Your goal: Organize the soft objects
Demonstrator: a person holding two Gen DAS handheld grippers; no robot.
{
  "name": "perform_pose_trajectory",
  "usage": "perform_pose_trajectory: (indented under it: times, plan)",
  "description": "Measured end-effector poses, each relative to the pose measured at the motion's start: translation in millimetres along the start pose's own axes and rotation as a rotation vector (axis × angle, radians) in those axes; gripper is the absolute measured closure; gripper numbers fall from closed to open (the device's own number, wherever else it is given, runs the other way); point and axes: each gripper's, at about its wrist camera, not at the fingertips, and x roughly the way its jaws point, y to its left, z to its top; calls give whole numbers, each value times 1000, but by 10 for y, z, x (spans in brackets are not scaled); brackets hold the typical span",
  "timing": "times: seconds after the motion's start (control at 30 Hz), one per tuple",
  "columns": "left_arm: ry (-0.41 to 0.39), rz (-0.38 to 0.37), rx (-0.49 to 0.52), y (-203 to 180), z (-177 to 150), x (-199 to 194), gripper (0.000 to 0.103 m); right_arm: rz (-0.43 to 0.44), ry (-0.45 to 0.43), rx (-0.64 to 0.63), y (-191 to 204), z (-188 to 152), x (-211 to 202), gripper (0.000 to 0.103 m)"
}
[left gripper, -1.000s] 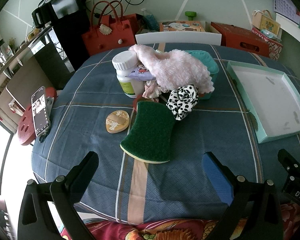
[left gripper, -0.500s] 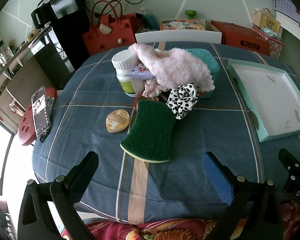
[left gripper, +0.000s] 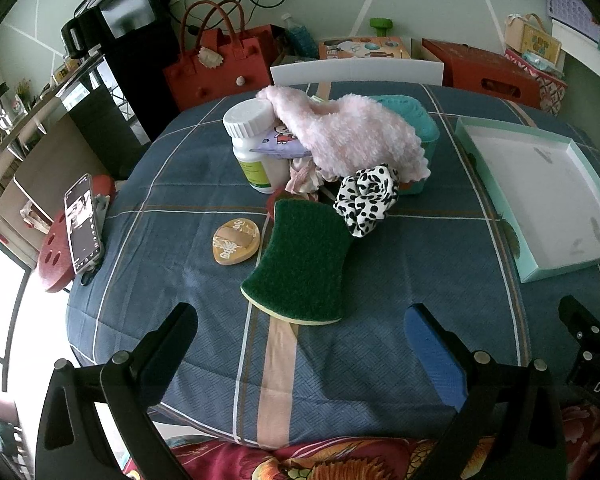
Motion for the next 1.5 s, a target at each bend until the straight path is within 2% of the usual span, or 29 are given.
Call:
perform_pose_trajectory:
  times: [0.57, 0.67, 0.73, 0.87, 1.0, 1.1, 1.23, 1.5]
  plan:
    - [11, -13, 1, 6, 5, 11, 0, 3, 2, -8, 16, -4, 0, 0]
    - [31, -87, -5, 68, 41, 38, 0, 59, 39, 14, -34, 23, 40, 0]
    - [28, -105, -16, 123, 74, 50, 0, 84, 48, 27, -64, 46, 56, 0]
    - [-4, -123, -26, 248, 178, 48, 0, 107, 29, 21, -42, 131, 16, 0]
    - [-1, -192, -73, 463, 271, 82, 0, 165, 15, 7, 58, 277, -49, 0]
    - [-27, -223, -119, 639, 323, 99, 0, 211, -18, 1, 175, 409, -128, 0]
    - [-67, -204, -153, 827, 357, 142, 0, 242, -67, -17, 368, 545, -197, 0]
    - [-28, -296, -173, 918, 200, 385, 0, 407, -45, -61, 789, 570, -115, 0]
